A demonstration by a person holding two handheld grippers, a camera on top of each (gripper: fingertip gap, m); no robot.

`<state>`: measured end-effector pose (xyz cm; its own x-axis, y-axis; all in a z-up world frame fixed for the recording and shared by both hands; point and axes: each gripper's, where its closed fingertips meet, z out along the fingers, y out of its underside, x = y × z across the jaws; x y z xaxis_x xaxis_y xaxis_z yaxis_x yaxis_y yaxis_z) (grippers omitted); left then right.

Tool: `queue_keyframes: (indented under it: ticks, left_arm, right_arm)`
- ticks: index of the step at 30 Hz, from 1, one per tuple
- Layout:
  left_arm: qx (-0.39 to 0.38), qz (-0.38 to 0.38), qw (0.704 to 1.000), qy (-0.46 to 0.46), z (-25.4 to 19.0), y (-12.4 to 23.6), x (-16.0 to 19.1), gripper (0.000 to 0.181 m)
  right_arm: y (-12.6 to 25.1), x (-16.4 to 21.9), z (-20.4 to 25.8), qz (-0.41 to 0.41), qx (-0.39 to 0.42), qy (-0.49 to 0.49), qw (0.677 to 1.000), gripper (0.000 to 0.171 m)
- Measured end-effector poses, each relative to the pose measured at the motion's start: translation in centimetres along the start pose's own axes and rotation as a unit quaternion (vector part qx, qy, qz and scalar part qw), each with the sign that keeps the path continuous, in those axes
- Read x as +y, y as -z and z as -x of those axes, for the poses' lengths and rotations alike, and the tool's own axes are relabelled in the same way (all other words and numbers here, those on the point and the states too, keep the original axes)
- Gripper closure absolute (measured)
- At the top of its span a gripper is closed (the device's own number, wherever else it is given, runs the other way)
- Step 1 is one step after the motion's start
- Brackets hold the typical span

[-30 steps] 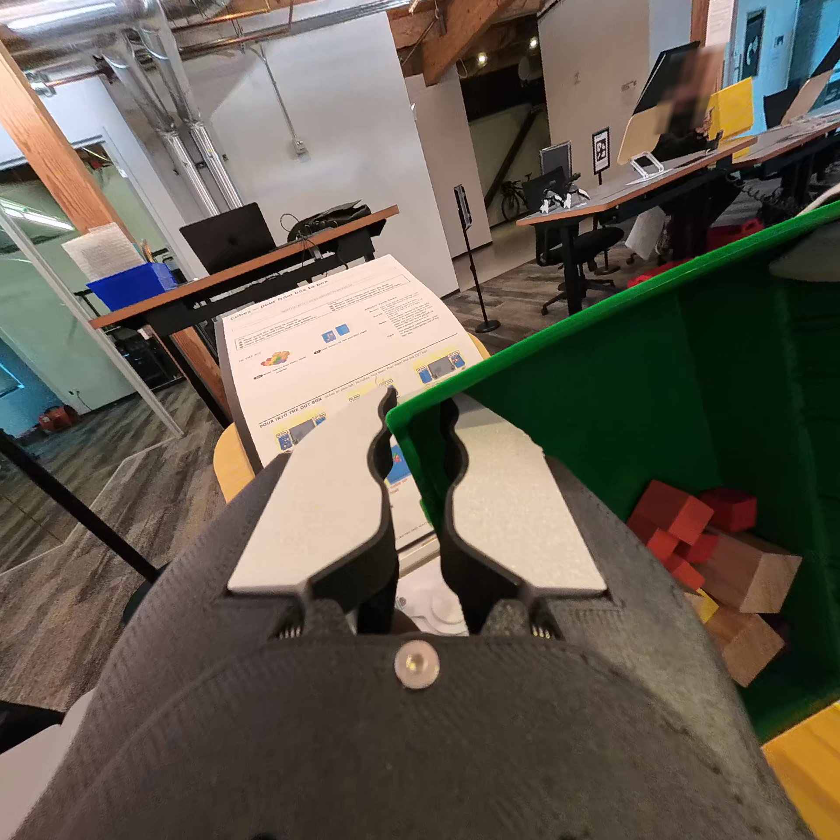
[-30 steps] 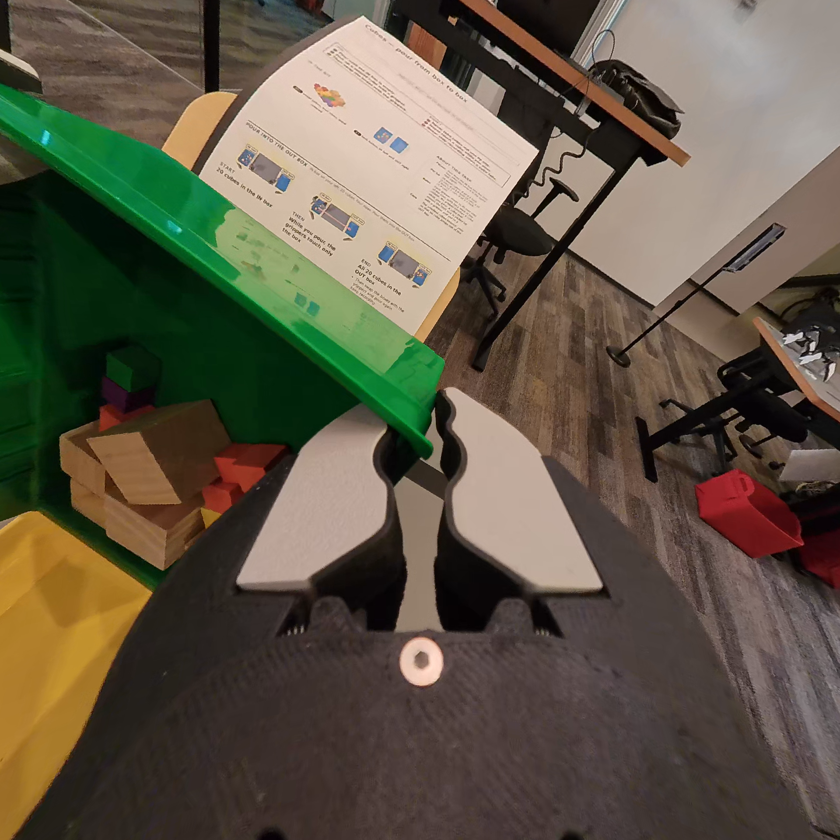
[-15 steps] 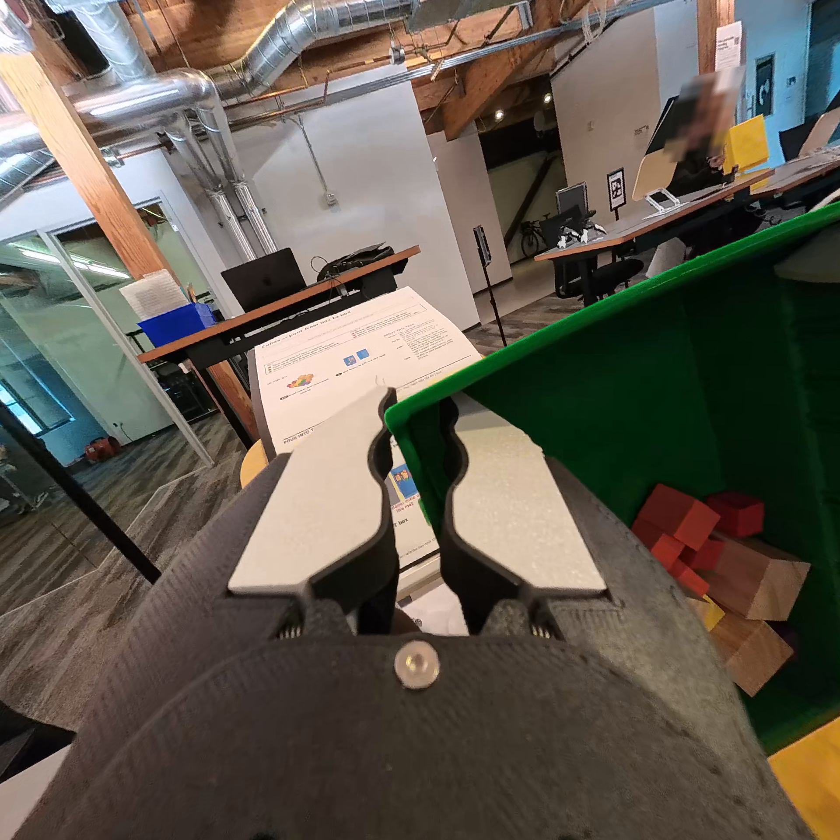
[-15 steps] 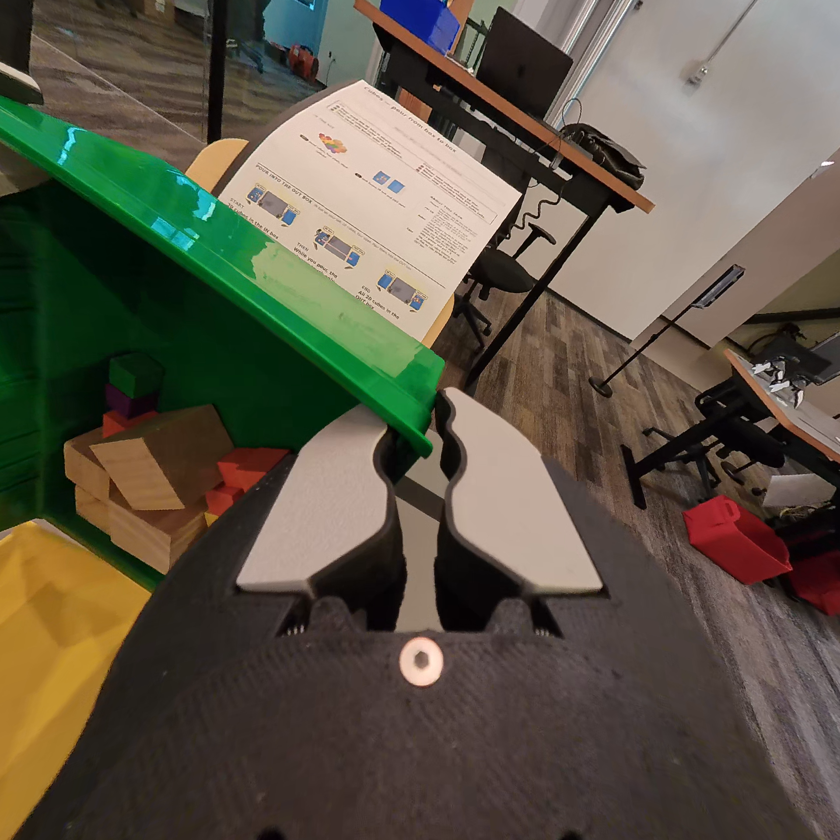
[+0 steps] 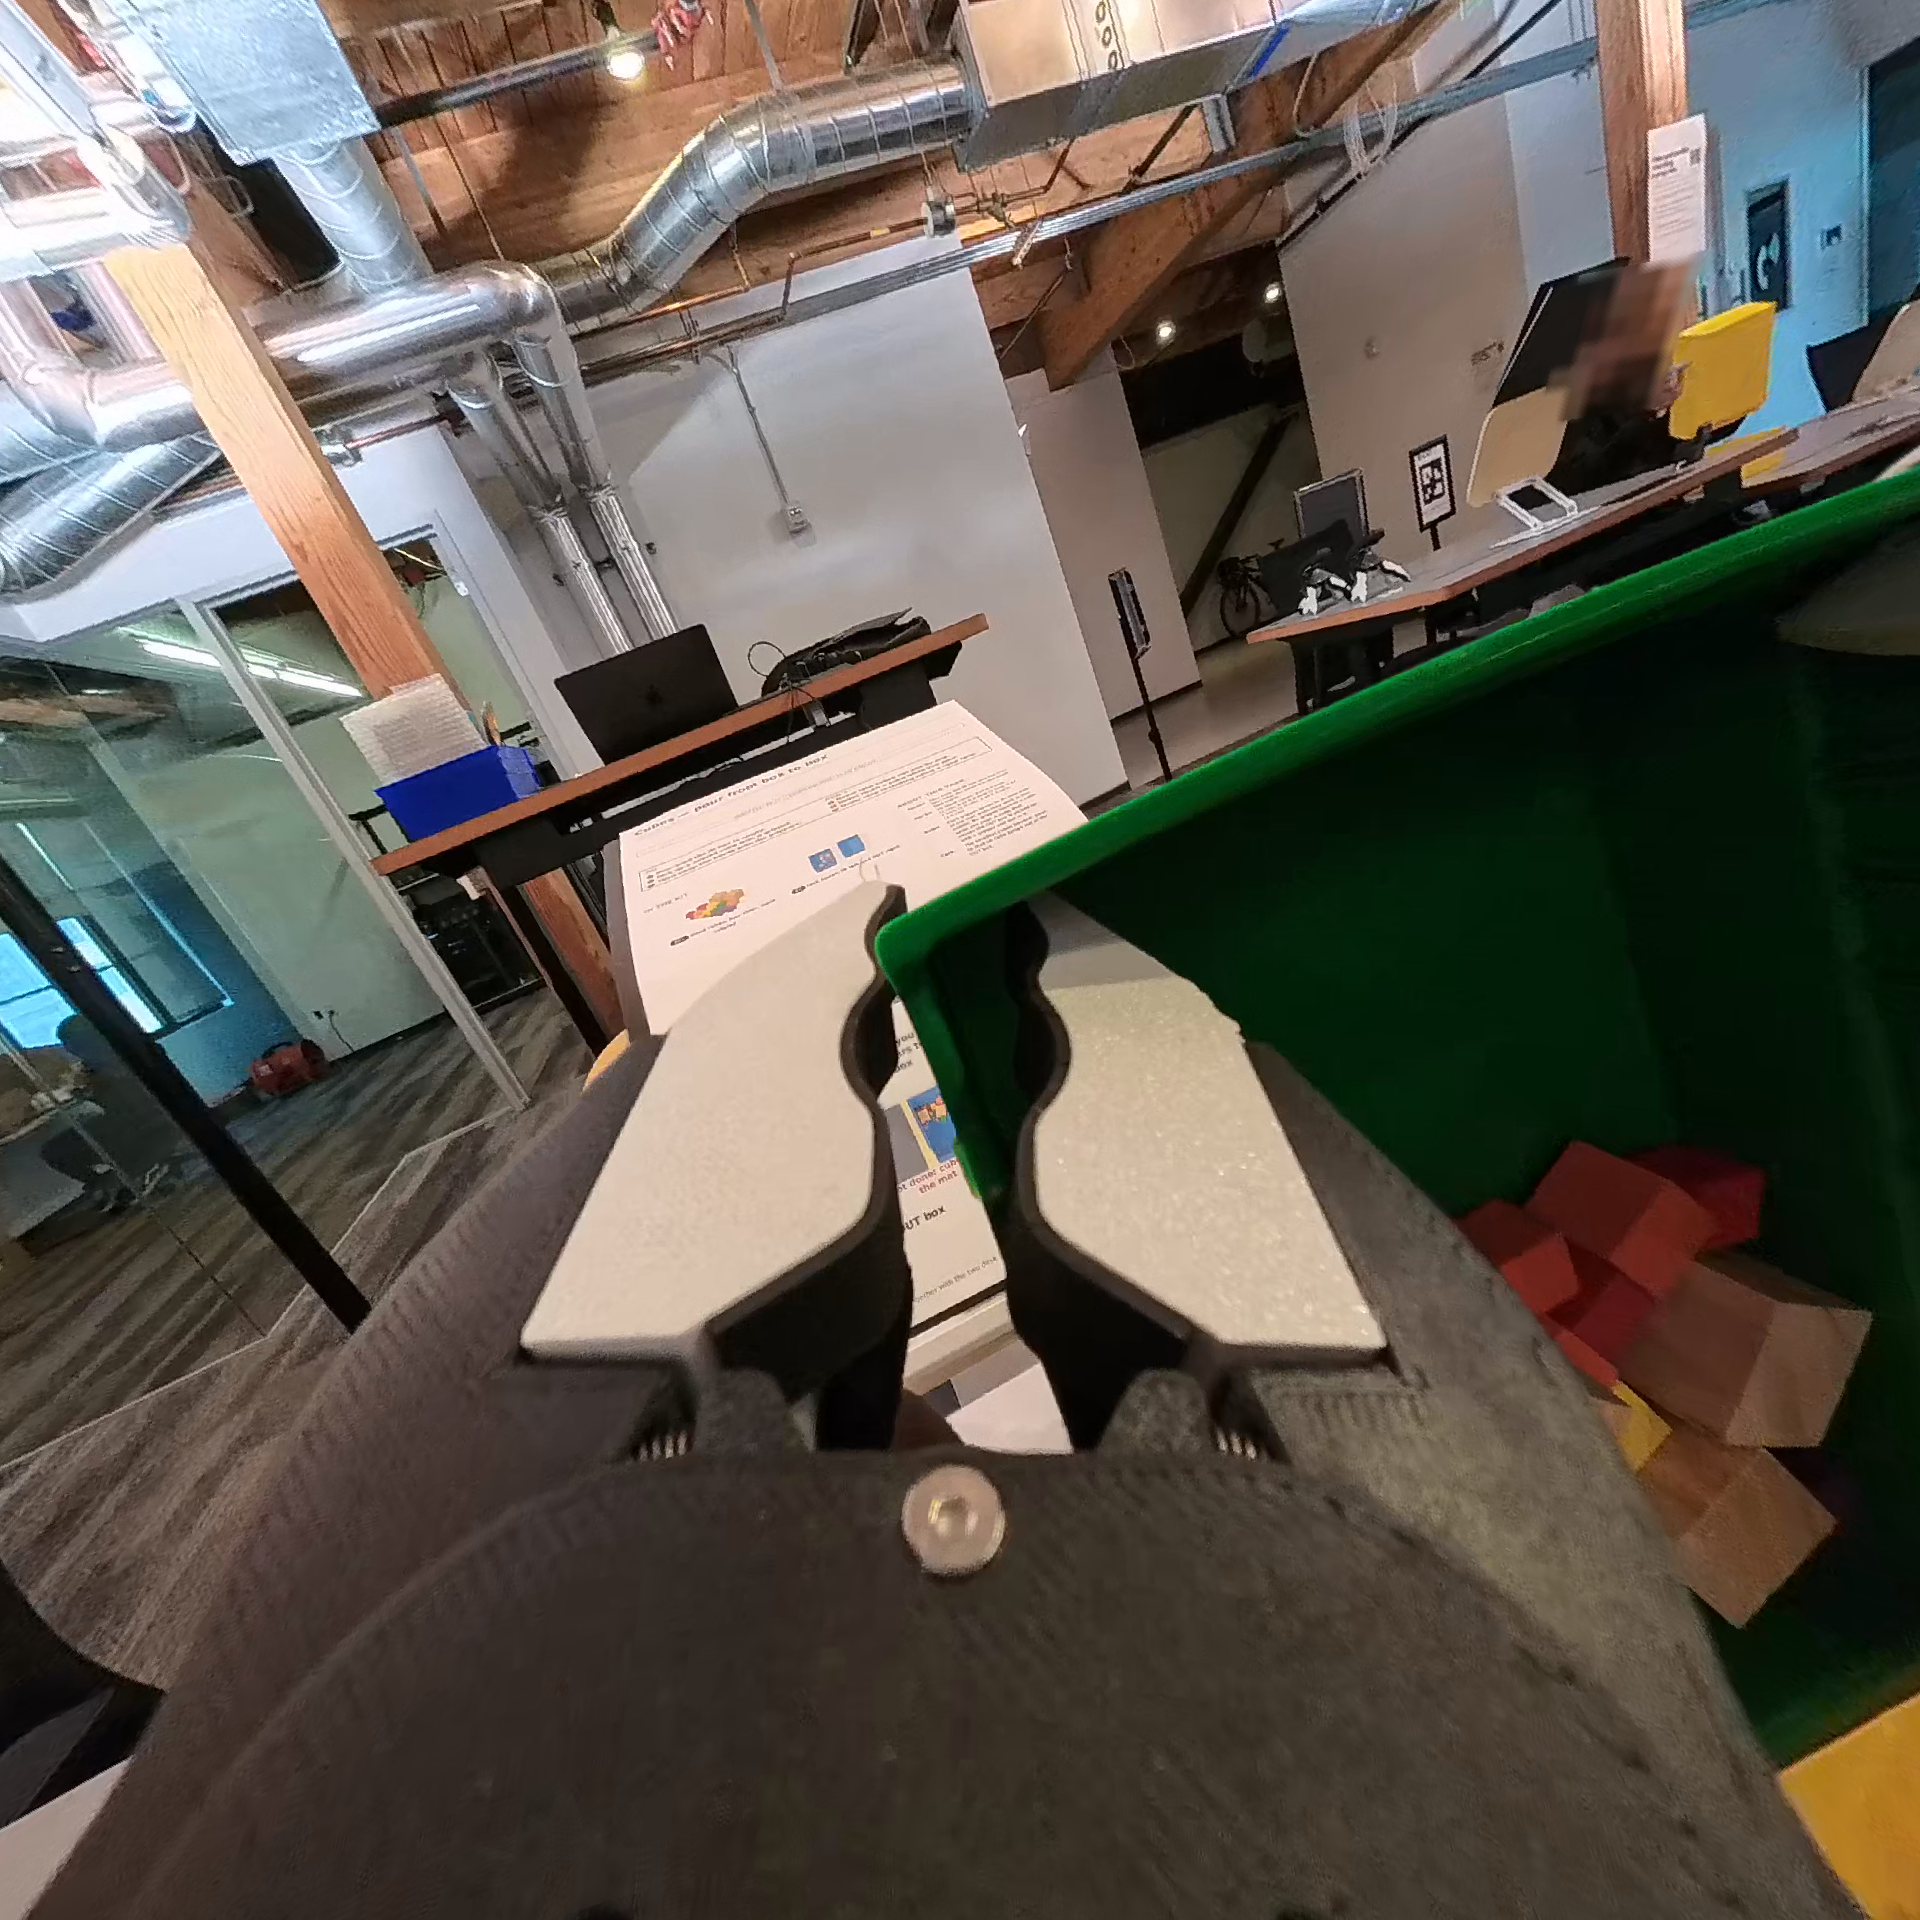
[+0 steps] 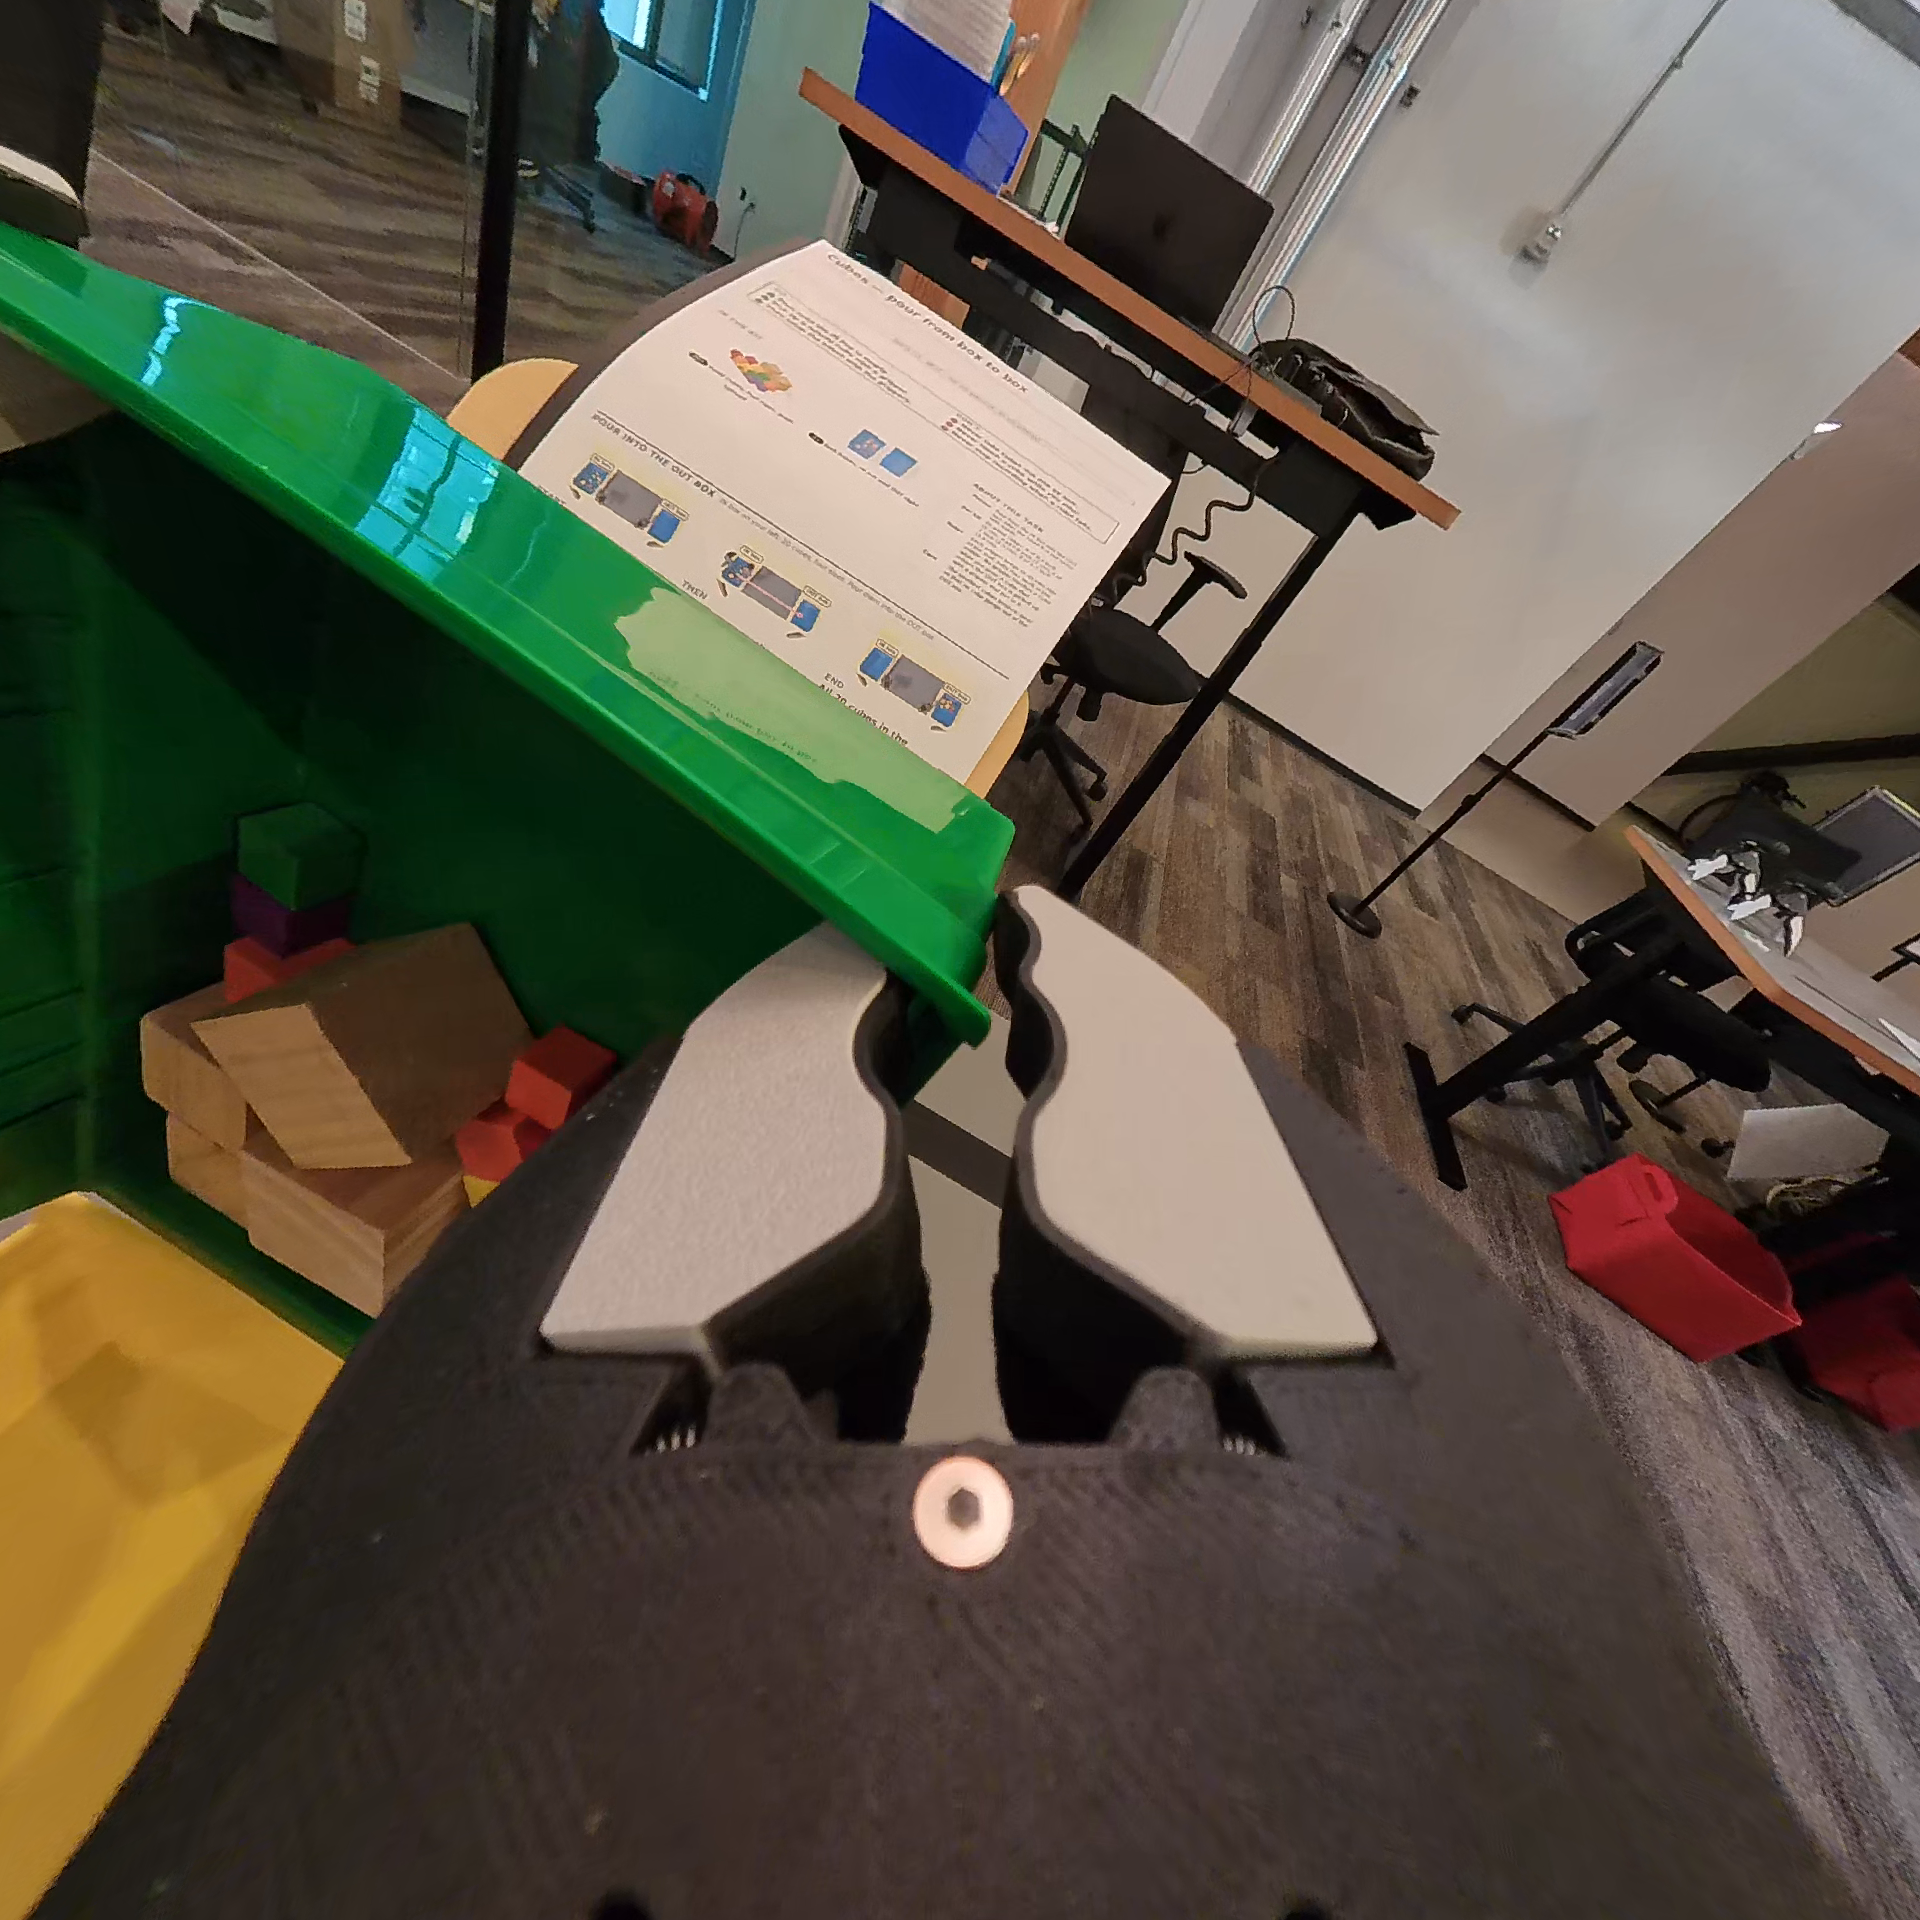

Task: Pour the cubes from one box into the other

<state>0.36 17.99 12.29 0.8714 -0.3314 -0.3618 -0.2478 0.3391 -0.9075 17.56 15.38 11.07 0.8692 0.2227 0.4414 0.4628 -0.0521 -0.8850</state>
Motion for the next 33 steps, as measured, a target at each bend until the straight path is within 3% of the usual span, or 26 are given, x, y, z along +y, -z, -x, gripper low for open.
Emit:
queue_keyframes:
  ticks: [33]
  left_arm:
    - [-0.024,-0.056,0.998,-0.017,-0.2,3.1,-0.9,0.163]
  right_arm:
    - [2.8,-0.4,1.4,-0.045,0.021,0.012,0.999,0.162]
